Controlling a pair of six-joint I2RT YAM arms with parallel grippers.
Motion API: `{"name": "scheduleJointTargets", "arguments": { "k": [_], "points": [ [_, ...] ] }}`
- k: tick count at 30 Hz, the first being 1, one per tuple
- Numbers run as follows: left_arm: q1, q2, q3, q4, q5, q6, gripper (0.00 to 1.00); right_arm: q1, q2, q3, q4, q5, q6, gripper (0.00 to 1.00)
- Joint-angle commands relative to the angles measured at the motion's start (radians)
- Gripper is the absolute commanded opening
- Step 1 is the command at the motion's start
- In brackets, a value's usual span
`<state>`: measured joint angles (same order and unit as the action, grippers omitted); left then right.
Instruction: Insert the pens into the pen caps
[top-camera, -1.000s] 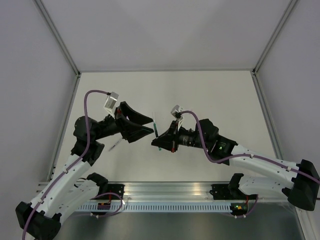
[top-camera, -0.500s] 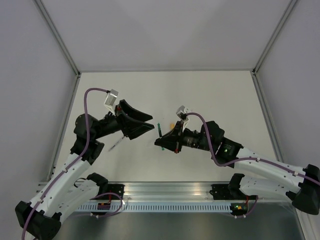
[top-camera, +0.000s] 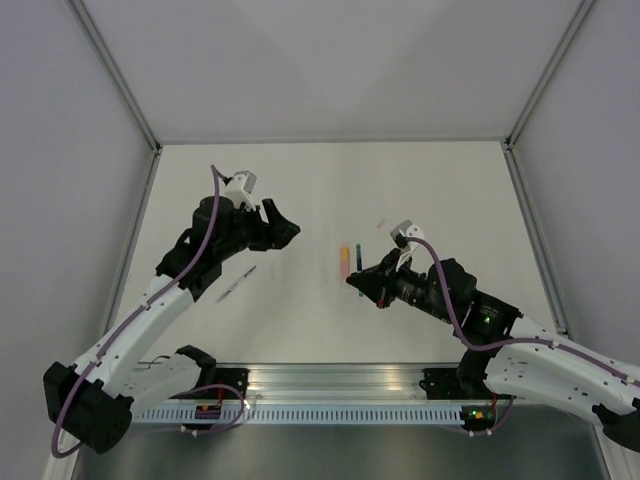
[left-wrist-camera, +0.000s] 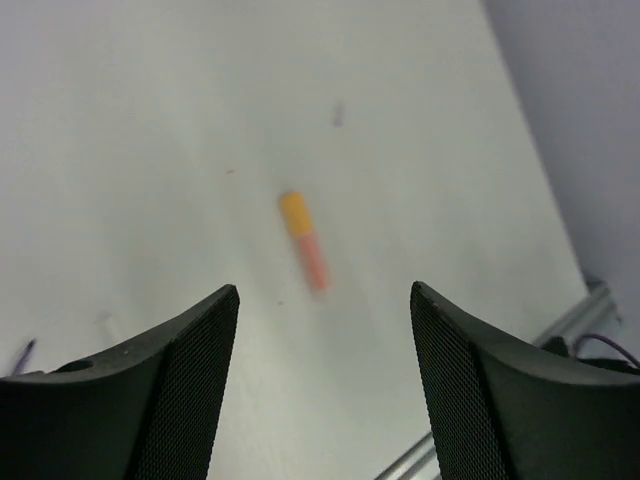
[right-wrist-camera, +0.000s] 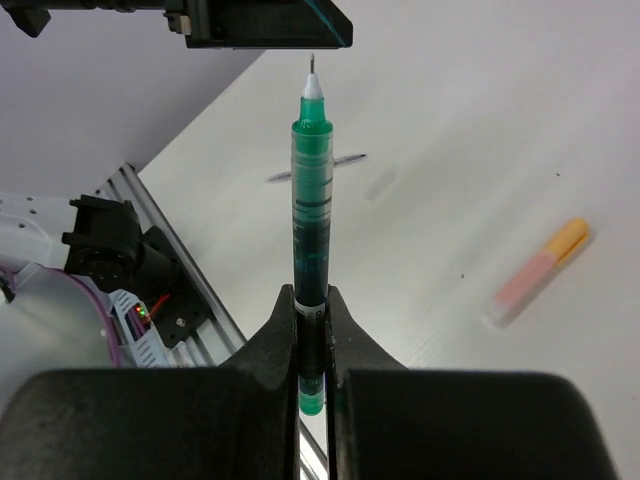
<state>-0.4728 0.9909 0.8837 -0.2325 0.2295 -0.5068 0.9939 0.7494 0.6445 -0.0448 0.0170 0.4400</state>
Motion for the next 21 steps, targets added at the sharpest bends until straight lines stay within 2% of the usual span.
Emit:
{"name": "scheduleJointTargets", "arguments": {
  "k": [1, 8, 13, 21],
  "points": [
    [0.002, 0.066, 0.023, -0.178, -0.314, 0.071, 0.76, 0.003, -0.034, 0.034, -0.082, 0.077, -0.055, 0.00],
    [0.005, 0.297, 0.070, -0.241, -0.321, 0.086, 0.74, 0.003, -0.073, 0.006, -0.073, 0.043, -0.072, 0.00],
    [0.005, 0.486, 0.081, -0.254, -0.328, 0.082, 0.63, 0.003, -0.104, -0.003, -0.073, 0.023, -0.080, 0.00],
    [0.003, 0.592, 0.089, -0.235, -0.305, 0.077, 0.61, 0.003, -0.140, -0.014, -0.069, -0.003, -0.090, 0.00]
  ]
}}
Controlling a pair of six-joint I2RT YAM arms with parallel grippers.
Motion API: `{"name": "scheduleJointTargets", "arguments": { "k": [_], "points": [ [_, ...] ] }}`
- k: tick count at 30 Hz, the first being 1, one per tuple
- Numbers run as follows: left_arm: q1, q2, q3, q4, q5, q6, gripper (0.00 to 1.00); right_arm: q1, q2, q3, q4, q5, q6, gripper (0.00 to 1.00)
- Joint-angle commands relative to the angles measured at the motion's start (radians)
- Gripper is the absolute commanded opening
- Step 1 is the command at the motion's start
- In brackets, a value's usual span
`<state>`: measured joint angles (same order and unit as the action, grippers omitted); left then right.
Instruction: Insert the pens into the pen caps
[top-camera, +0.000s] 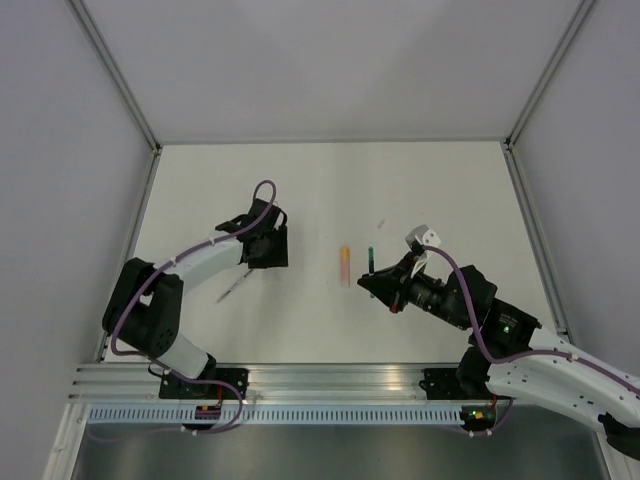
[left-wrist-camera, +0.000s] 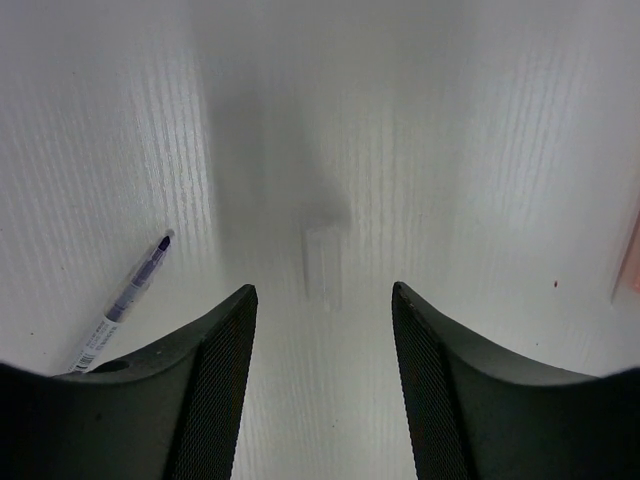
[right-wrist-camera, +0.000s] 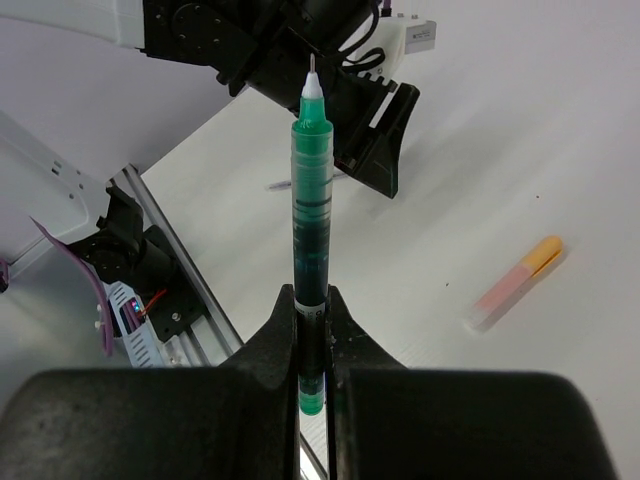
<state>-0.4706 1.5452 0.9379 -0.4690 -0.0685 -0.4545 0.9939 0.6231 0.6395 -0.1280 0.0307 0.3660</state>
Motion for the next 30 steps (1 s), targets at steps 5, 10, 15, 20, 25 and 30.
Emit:
{"name": "scheduleJointTargets", "arguments": {
  "k": [5, 10, 15, 20, 25, 30],
  "points": [
    [0.000, 0.099, 0.045, 0.007, -0.008, 0.023, 0.57, 0.003, -0.025, -0.018, 0.018, -0.020, -0.016, 0.00],
    [-0.007, 0.156, 0.064, -0.008, -0.016, 0.036, 0.54, 0.003, -0.028, -0.021, 0.019, -0.015, -0.016, 0.00],
    [-0.017, 0.193, 0.081, -0.031, -0.060, 0.045, 0.49, 0.003, -0.025, -0.021, 0.022, -0.017, -0.013, 0.00],
    [-0.025, 0.228, 0.093, -0.065, -0.082, 0.051, 0.42, 0.003, -0.023, -0.023, 0.025, -0.015, -0.015, 0.00],
    [-0.039, 0.233, 0.104, -0.092, -0.080, 0.051, 0.42, 0.005, -0.026, -0.021, 0.028, -0.017, -0.013, 0.00],
    [-0.051, 0.236, 0.110, -0.105, -0.044, 0.050, 0.41, 0.003, -0.037, -0.026, 0.027, -0.014, -0.010, 0.00]
  ]
}}
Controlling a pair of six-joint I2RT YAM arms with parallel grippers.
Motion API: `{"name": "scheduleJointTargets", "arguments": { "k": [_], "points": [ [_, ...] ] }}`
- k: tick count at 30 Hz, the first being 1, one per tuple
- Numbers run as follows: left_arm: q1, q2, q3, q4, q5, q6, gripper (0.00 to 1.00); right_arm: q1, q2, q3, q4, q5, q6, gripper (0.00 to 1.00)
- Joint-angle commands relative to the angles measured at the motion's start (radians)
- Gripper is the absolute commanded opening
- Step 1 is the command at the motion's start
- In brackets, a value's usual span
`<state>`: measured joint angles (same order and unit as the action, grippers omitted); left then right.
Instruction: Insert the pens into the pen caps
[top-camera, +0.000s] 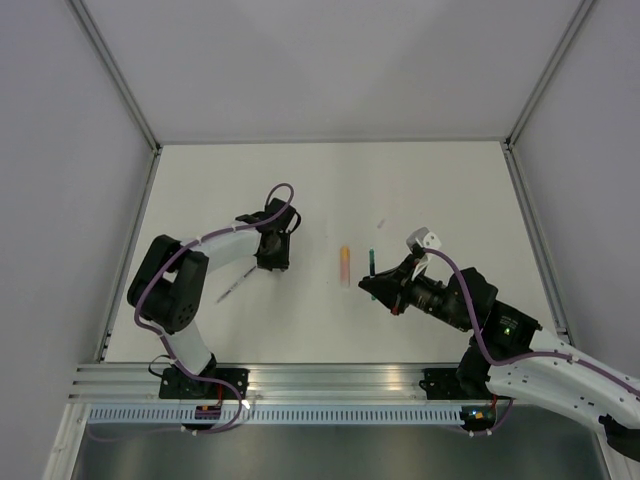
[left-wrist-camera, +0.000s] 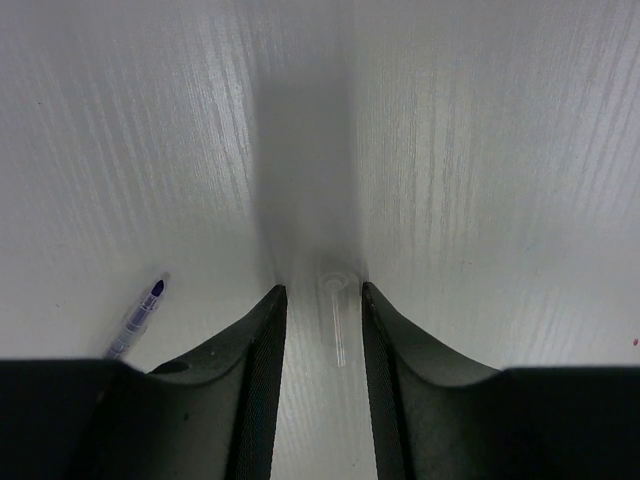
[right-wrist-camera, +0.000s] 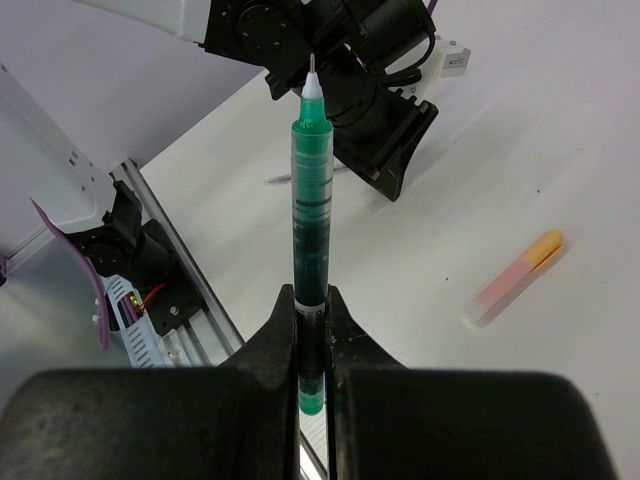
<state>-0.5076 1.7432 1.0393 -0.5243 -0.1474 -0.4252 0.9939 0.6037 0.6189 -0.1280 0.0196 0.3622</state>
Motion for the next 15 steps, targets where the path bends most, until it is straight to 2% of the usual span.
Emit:
{"name": "scheduleJointTargets", "arguments": {
  "k": [1, 8, 11, 15],
  "points": [
    [-0.014, 0.038, 0.004, -0.051, 0.045, 0.020, 0.41, 0.003, -0.018, -0.005, 0.027, -0.001, -0.008, 0.00],
    [-0.014, 0.071, -0.012, -0.045, 0.052, 0.016, 0.38, 0.003, -0.024, -0.005, 0.030, -0.010, -0.006, 0.00],
    [-0.014, 0.090, -0.009, -0.043, 0.048, 0.016, 0.27, 0.005, -0.028, -0.007, 0.024, -0.006, -0.009, 0.00],
    [-0.014, 0.093, -0.013, -0.045, 0.057, 0.019, 0.06, 0.003, -0.028, -0.004, 0.025, -0.004, -0.009, 0.00]
  ]
}}
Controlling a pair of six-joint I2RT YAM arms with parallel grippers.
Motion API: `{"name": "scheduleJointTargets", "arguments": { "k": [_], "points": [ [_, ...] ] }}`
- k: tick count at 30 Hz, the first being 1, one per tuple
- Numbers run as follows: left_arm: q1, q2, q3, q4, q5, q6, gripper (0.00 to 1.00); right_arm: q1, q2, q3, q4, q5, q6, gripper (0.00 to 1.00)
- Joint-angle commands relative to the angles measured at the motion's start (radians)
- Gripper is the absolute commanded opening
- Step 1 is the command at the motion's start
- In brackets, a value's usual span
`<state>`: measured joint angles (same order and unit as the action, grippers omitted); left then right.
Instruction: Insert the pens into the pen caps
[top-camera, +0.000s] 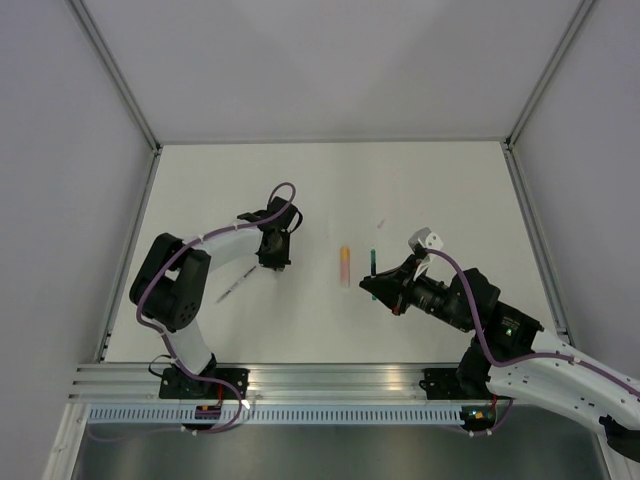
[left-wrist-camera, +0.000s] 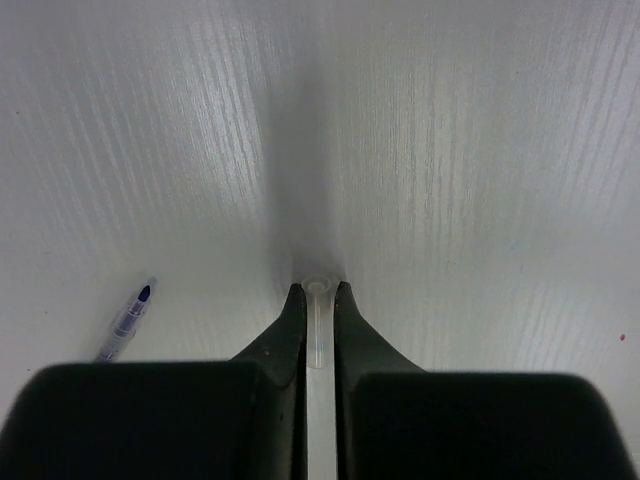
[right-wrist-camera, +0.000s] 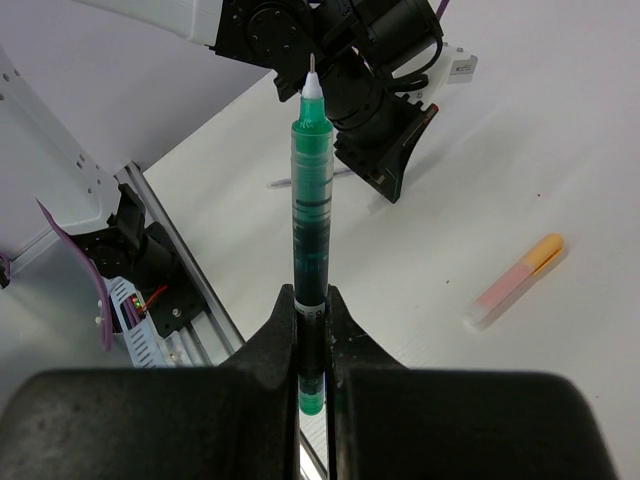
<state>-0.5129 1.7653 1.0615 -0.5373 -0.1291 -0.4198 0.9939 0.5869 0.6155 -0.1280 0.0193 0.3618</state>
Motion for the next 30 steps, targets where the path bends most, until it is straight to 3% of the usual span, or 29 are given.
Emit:
{"name": "scheduleJointTargets", "arguments": {
  "k": [1, 17, 24, 30],
  "points": [
    [-0.009, 0.066, -0.038, -0.033, 0.040, 0.015, 0.03, 0.003, -0.010, 0.000, 0.027, -0.007, -0.009, 0.00],
    [-0.007, -0.131, 0.011, 0.043, 0.125, -0.022, 0.02, 0.003, 0.045, -0.017, 0.067, -0.010, 0.002, 0.00],
    [-0.007, -0.317, 0.003, 0.181, 0.349, -0.091, 0.02, 0.003, 0.122, -0.005, 0.094, -0.047, 0.008, 0.00],
    [-0.007, -0.549, -0.075, 0.442, 0.543, -0.229, 0.02, 0.005, 0.177, -0.011, 0.200, -0.183, 0.023, 0.00]
  ]
}}
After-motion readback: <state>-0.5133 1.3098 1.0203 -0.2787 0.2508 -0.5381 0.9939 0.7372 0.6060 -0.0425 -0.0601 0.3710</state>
